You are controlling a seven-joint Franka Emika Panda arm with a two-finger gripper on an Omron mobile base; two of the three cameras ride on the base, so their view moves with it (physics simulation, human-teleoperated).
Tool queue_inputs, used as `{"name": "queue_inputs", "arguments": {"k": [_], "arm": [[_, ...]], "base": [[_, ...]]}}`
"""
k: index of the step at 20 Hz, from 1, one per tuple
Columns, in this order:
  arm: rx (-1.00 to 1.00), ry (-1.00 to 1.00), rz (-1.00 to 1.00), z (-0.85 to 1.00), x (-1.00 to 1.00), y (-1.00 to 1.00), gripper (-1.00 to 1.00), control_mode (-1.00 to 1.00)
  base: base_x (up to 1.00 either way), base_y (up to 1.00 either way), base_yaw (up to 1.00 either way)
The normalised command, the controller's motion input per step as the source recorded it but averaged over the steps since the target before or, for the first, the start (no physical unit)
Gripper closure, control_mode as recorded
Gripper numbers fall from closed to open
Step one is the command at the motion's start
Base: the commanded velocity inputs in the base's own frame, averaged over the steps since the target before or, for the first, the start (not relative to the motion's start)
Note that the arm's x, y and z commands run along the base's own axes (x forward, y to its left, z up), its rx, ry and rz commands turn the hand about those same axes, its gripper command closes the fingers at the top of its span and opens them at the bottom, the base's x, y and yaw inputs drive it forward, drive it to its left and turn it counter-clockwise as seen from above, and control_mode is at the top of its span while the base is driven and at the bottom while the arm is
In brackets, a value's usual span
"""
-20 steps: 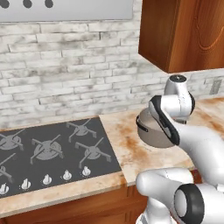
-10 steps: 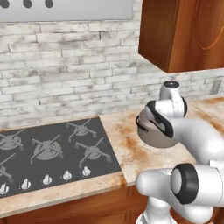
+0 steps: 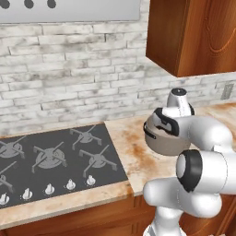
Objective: Turn on the sink faucet. Then move the onion from the counter to the sink. Turn off the sink. Move the vegetable from the sink to the pot next to the stove. Finally move the pot to the front right burner.
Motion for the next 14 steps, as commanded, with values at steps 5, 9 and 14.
{"name": "queue_inputs", "arguments": {"k": [5,9,14], "arm": [[0.00,0.00,0.00,-0.28,0.09,-0.09,1.00,-1.00],[0.00,0.00,0.00,-0.19,0.07,-0.02,1.00,-1.00],[0.00,0.00,0.00,-0.18,0.12,0.00,1.00,-1.00]], "base": [[0.00,0.00,0.00],[0.00,0.00,0.00],[0.00,0.00,0.00]]}}
